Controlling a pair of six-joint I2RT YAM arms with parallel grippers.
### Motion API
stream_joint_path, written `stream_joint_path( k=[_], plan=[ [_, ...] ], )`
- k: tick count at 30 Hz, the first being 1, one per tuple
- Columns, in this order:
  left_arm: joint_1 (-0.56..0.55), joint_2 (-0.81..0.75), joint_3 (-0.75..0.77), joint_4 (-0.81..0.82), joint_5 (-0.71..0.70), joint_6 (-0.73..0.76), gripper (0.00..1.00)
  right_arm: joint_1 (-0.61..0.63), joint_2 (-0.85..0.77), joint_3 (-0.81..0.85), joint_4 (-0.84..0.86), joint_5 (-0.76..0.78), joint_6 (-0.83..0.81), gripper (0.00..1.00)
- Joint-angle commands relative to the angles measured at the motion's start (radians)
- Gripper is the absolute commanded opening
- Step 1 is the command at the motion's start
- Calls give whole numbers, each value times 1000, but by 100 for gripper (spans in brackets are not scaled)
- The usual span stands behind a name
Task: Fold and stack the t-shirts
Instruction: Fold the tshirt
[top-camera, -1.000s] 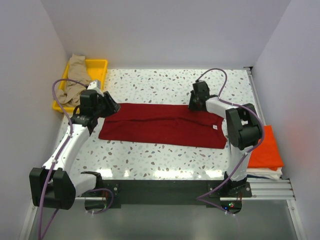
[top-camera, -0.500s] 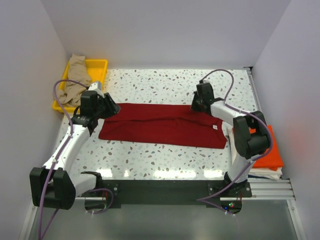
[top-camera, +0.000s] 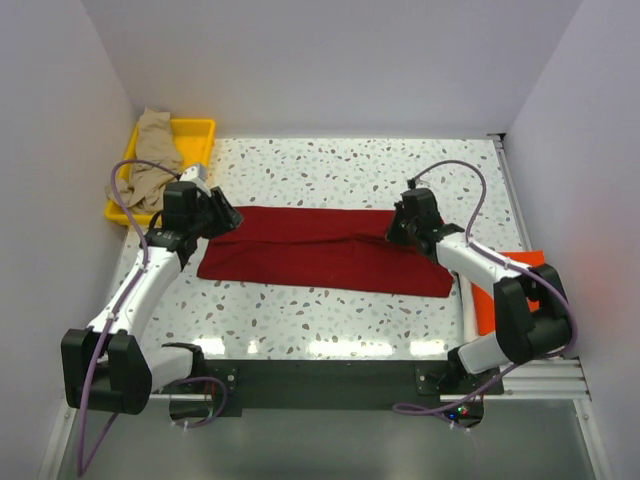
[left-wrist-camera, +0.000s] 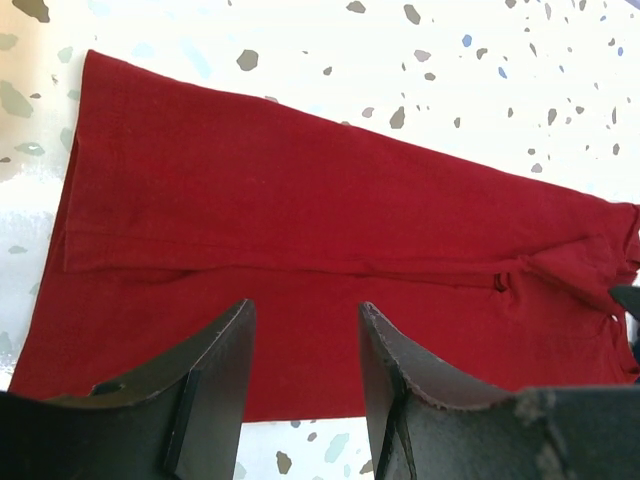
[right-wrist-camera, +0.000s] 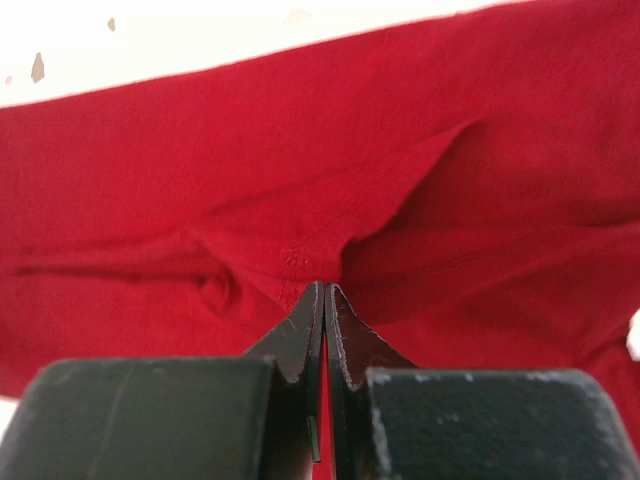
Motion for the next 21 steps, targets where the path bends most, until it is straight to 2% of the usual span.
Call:
stream_joint_path(
  k=[1, 8, 13, 20, 21],
  plan=[
    [0, 10, -1, -1, 32, 22, 50, 44, -77, -62, 55, 2, 60, 0],
    [0, 10, -7, -1, 42, 20, 50, 153, -151, -180, 98, 77, 134, 1],
    [0, 11, -12, -4, 47, 20, 50, 194, -136, -217, 135, 106, 160, 1],
    [0, 21, -23, 2, 58, 13, 50, 231, -102, -217, 166, 113, 157, 8],
    [0, 22, -24, 3, 59, 13, 50, 237, -100, -217, 167, 113, 151, 11]
  ],
)
